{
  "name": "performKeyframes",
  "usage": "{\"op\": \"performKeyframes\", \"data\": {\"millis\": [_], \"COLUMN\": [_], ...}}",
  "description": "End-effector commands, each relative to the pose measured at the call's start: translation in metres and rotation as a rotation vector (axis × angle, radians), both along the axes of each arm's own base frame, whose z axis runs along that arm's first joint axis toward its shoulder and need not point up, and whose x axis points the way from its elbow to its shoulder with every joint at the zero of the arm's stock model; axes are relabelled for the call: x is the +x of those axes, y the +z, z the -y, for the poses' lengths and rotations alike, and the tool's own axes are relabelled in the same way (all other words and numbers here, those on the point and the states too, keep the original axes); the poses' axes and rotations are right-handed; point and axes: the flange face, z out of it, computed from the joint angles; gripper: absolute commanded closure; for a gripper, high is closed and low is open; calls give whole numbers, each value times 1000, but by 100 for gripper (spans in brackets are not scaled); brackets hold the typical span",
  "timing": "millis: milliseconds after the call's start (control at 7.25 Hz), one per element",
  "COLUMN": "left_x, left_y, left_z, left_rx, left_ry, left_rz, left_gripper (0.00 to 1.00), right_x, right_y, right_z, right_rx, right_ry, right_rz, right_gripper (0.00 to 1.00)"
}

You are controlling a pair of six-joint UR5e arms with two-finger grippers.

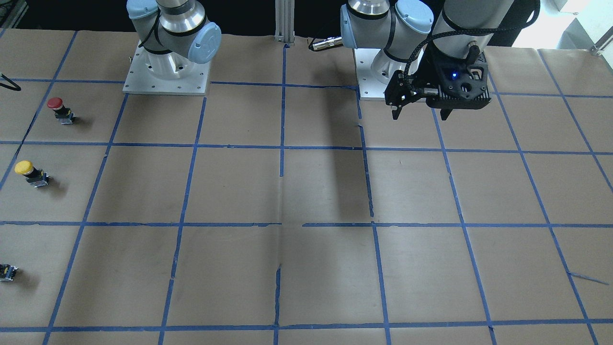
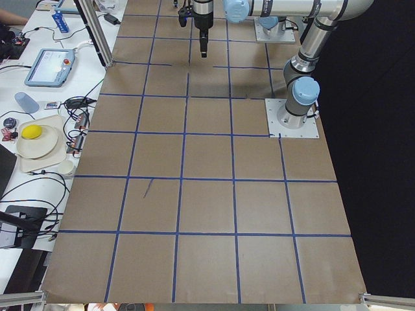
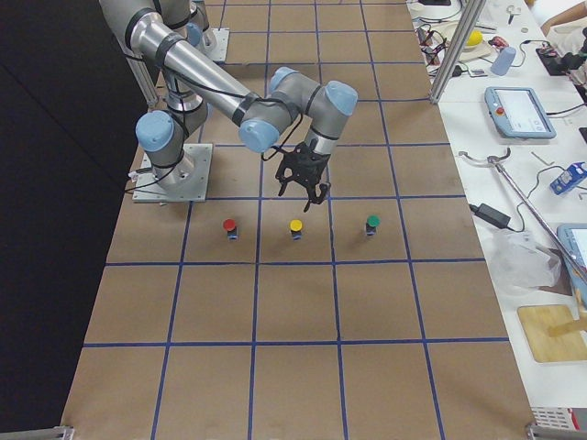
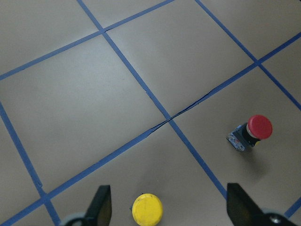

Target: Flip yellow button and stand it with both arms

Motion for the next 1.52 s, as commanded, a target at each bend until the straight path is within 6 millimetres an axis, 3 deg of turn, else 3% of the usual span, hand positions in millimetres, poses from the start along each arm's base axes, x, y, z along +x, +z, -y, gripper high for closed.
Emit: {"op": "performKeyframes", "data": {"millis": [0, 414, 828, 966, 1241, 1379], "left_x": [-2, 0, -1, -1, -1, -2], "left_y": [-4, -3, -4, -4, -7, -6], "left_z": [-1, -5, -7, -6, -6, -6], "left_rx": [3, 5, 3, 5, 9, 8], "left_ry": [0, -2, -3, -3, -3, -3], "left_rz": [-8, 4, -5, -3, -5, -8], "left_gripper": [0, 0, 0, 0, 0, 0], "right_x": [12, 46, 99, 136, 212, 254], "right_y": [49, 63, 72, 80, 63, 73], "right_z": [-13, -5, 8, 22, 45, 50], "right_rx": [25, 6, 94, 32, 109, 60], "right_ry": [211, 634, 1015, 1139, 1385, 1493], "right_rz": [62, 291, 325, 299, 338, 369], "right_gripper": [0, 0, 0, 0, 0, 0]}}
